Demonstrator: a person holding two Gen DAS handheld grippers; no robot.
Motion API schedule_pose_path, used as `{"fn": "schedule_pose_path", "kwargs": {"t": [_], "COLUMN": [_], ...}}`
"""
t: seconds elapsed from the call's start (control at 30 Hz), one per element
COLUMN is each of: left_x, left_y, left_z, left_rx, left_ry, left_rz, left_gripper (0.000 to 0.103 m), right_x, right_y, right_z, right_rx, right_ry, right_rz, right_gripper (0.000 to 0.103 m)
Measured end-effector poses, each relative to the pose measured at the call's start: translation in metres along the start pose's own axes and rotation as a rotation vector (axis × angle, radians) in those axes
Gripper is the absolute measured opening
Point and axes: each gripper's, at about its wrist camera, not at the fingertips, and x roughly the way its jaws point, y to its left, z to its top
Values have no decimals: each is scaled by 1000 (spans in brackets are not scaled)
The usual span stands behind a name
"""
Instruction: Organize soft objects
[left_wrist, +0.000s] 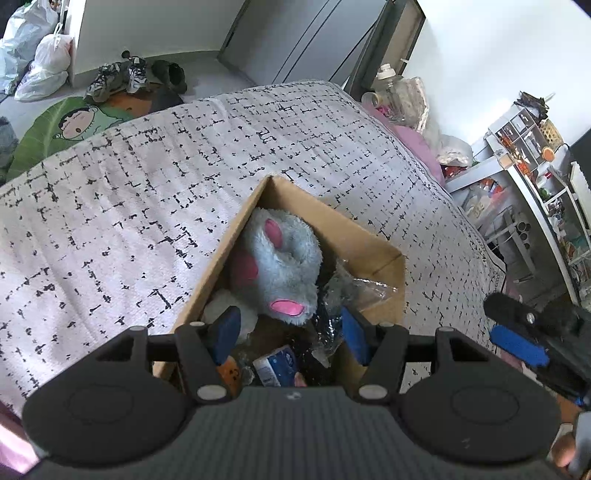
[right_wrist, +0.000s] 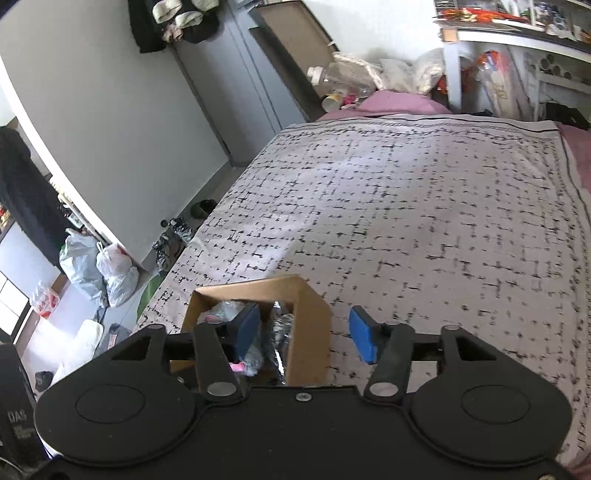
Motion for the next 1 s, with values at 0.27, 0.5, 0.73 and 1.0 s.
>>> {"fn": "schedule_pose_path", "kwargs": {"t": [0.27, 0.5, 0.73, 1.0], "left_x": [-26, -53, -87, -119], "left_y": [-27, -44, -62, -79], "left_z": [-10, -23, -38, -61], "left_rx": [85, 117, 192, 283], "left_ry": [-15, -14, -37, -40], "left_rz": [20, 27, 56, 71], "left_gripper": [79, 81, 89, 95], "right_x": [-30, -60, -93, -133], "right_y": [-20, -37, -52, -54], "right_z": [-6, -20, -32, -43], "right_rx": [21, 55, 70, 49], "right_ry": [-15, -24, -25, -27], "right_rz": [-4, -3, -18, -5], "right_gripper": [79, 100, 103, 103]}}
